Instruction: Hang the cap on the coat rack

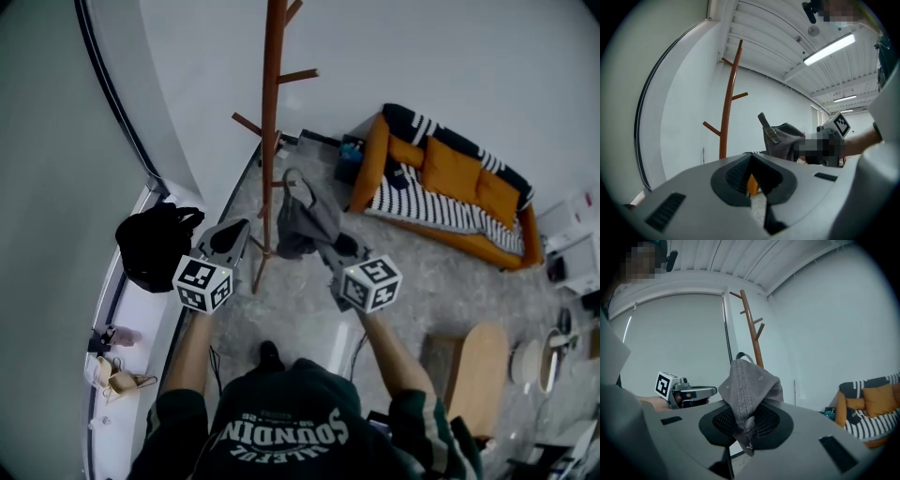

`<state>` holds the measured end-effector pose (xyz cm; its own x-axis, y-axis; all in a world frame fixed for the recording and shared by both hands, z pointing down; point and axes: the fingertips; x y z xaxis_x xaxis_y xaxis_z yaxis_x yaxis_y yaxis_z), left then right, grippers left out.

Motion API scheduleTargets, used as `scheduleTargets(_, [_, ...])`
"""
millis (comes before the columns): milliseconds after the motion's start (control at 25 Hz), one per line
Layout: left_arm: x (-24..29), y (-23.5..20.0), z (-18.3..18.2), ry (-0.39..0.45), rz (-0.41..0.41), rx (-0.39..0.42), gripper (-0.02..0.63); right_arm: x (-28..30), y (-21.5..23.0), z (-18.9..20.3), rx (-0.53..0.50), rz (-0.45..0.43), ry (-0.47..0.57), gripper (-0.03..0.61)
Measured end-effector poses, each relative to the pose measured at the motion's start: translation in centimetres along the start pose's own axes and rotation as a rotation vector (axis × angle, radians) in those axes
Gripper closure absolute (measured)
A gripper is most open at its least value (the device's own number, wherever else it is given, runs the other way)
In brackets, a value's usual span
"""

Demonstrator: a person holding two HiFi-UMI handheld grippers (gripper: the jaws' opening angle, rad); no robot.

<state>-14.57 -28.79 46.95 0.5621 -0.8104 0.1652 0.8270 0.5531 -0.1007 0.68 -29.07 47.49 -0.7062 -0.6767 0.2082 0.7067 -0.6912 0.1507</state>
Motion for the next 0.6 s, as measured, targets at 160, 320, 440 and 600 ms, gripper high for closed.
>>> scheduleTargets(160, [1.1, 0.1, -1.9, 0.014, 0.007, -0.013, 0.614, 0.6, 0.9, -0.7, -0.004, 0.000, -0.001, 0.525])
scheduleTargets(320, [2.3, 0.1, -3.4, 0.030, 0.005, 0.006, 0.614, 1.3, 1.6, -1.5, 0.004, -0.013, 0.005, 0.525])
scheduleTargets(440, [2.8, 0.2, -4.4, 0.048, 0.006, 0.010, 0.614, 1.6, 1.9, -2.3, -0.003, -0.027, 0.015, 0.525])
scheduleTargets(600, [3.3, 0.6, -4.3, 0.039, 0.005, 0.020, 0.614, 1.8, 2.0, -2.5, -0.016, -0.038, 0.013, 0.525])
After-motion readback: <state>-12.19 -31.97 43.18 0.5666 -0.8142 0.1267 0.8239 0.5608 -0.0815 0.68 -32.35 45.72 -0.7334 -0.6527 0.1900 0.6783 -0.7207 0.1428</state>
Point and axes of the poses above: the fingertips, and each gripper's own axes: x forward along the fingers, y to its right, z out of its underside, and after that the axes turned 3 degrees about -x, right-handed
